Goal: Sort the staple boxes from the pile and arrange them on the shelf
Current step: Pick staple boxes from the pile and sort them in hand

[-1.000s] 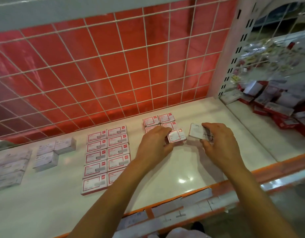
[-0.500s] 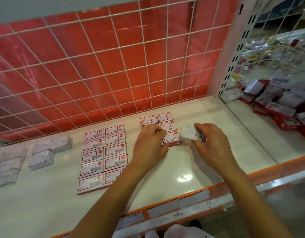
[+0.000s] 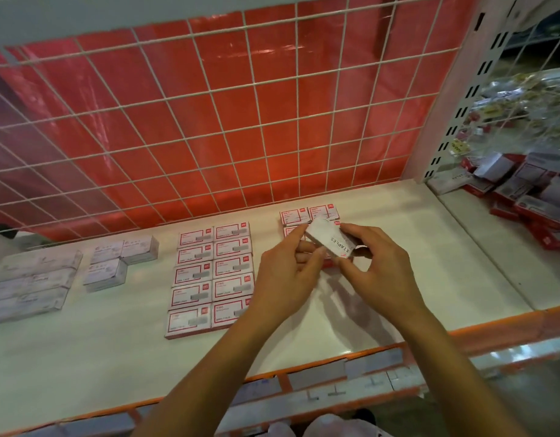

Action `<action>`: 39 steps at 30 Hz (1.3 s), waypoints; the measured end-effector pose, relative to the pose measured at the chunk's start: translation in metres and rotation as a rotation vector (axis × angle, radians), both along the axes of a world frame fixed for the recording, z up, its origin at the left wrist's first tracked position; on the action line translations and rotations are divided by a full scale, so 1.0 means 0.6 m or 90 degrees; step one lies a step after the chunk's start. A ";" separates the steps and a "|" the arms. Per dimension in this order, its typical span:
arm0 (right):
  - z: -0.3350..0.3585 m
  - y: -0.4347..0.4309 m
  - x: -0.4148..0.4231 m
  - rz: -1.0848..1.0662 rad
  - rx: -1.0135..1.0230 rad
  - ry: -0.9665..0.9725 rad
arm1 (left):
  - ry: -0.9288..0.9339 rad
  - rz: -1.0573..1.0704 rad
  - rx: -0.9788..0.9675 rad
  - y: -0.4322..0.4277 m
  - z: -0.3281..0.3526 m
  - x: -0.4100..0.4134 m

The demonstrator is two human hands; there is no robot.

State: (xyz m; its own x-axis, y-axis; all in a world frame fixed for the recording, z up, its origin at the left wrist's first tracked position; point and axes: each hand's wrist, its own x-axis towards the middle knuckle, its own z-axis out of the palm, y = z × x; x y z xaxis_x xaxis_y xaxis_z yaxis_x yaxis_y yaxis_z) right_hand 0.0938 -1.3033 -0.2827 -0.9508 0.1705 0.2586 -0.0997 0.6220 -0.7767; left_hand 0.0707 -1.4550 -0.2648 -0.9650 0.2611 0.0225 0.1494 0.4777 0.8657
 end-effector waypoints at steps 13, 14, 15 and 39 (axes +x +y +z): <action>0.009 -0.073 0.013 0.168 -0.069 -0.095 | -0.107 -0.047 0.023 -0.078 0.001 0.005; 0.009 -0.078 0.012 0.166 -0.075 -0.094 | -0.106 -0.047 0.017 -0.085 0.001 0.006; 0.009 -0.083 0.011 0.161 -0.081 -0.091 | -0.109 -0.046 0.017 -0.093 0.002 0.007; -0.002 -0.239 0.014 0.128 -0.137 -0.153 | -0.168 0.056 0.147 -0.289 -0.020 0.036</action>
